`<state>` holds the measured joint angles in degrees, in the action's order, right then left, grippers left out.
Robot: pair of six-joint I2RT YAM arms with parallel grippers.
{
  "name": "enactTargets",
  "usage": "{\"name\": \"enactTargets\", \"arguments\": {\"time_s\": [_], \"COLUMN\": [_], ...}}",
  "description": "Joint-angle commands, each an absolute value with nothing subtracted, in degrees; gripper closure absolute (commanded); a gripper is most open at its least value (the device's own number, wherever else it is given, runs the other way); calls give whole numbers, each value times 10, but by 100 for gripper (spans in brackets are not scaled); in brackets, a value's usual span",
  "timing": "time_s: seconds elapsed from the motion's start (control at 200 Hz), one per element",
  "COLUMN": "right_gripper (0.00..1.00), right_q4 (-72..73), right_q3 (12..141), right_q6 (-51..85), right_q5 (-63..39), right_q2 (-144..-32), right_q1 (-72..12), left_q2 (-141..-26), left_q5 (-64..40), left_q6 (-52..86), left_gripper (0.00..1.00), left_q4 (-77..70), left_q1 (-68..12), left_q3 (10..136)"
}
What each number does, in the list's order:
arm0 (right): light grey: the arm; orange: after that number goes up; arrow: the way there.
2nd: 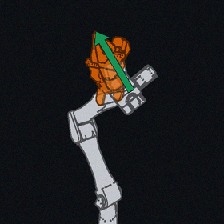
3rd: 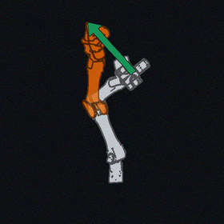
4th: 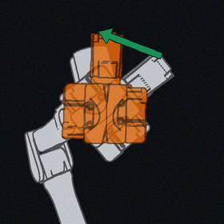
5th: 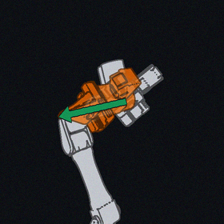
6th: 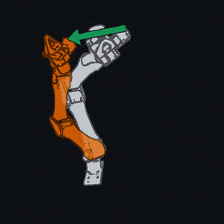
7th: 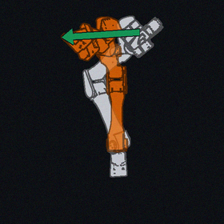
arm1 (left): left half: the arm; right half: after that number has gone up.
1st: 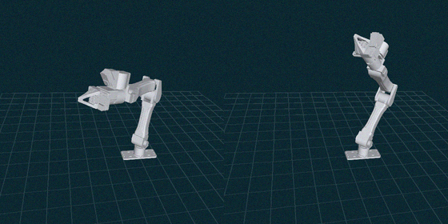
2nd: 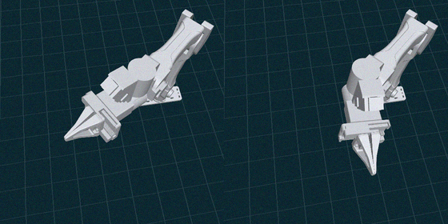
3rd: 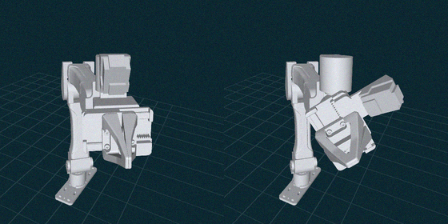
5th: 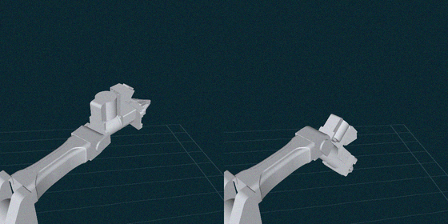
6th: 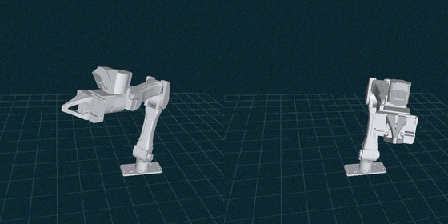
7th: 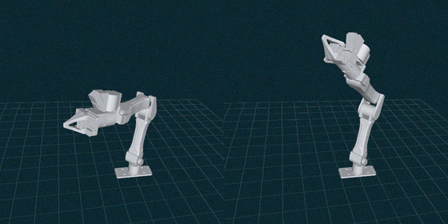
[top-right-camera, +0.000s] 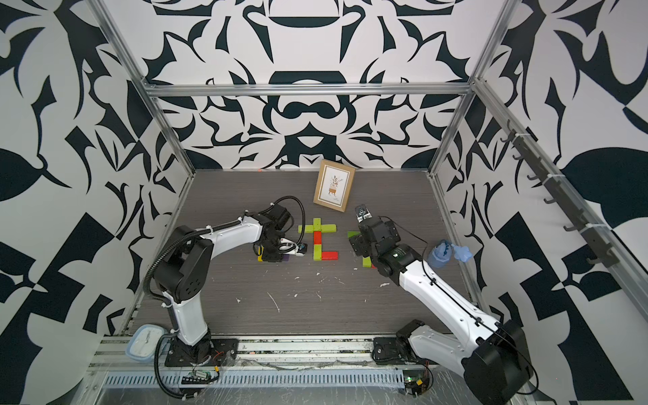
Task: Assemble the letter t with building blocks
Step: Assemble the building block at the center of the board.
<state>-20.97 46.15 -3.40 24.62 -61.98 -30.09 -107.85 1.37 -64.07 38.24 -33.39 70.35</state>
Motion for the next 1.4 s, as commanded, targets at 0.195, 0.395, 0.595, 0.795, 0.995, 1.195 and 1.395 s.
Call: {"name": "enactTargets", "arguments": {"time_s": [0.195, 0.395, 0.595, 0.795, 0.995, 1.195, 1.395], "right_gripper": [1, 1, 1, 1, 1, 1, 1], "right_q4": [-202, -202, -202, -201, -200, -202, -203], "right_q3": [480, 480, 480, 478, 479, 478, 478], "right_q6": [-30, -30, -30, -31, -30, -31, -31], "right_q5": [247, 247, 246, 247, 247, 248, 250], "right_q2": [-618, -617, -616, -616, -617, -615, -613], "right_q1": [-302, -303, -302, -304, -303, -303, -303], "left_q2": [-1079, -1085, -1083, -1087, -1090, -1093, -1105], "left_q5": [18, 20, 22, 23, 21, 20, 19], "left_q6": [-639, -631, -629, -621, -610, -600, -586], "left_gripper": [78, 77, 77, 76, 76, 75, 74], "left_q4": [434, 445, 442, 439, 439, 437, 440], "left_q1": [-322, -319, -318, -316, -313, -312, -312], "left_q3": [717, 725, 721, 724, 728, 732, 743]}}
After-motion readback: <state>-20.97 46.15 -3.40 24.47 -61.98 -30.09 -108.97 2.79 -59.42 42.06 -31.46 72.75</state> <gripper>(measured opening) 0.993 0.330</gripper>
